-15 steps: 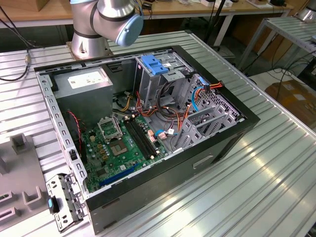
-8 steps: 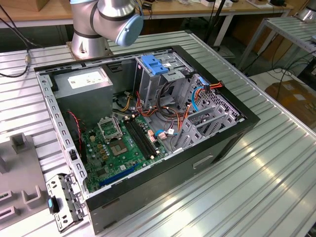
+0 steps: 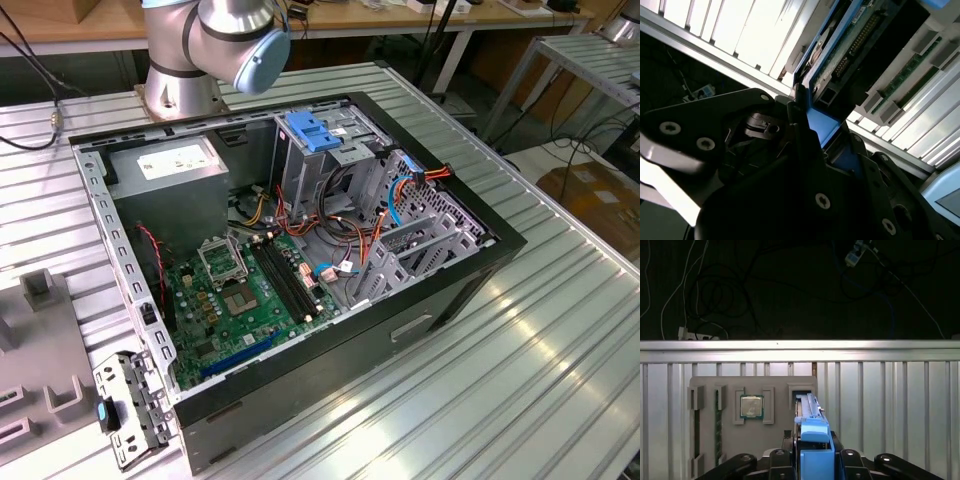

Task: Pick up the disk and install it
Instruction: 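Pick up the disk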

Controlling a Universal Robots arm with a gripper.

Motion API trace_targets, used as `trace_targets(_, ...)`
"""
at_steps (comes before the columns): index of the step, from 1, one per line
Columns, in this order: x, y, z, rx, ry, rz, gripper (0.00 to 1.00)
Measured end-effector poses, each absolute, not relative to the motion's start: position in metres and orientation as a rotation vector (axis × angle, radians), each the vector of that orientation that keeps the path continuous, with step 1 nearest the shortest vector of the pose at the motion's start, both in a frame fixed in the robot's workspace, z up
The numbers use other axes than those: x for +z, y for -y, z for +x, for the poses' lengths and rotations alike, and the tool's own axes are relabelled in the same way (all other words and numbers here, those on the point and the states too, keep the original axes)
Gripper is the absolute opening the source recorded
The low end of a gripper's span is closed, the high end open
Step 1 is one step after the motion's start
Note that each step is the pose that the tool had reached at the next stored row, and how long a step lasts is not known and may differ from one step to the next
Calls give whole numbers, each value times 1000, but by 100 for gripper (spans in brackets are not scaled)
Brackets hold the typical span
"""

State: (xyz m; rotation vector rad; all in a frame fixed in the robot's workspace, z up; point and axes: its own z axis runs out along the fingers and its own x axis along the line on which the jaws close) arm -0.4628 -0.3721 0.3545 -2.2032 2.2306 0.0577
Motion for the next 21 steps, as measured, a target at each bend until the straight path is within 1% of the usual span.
trace_targets(21,362,372,-463,58,-2231,-2203,37)
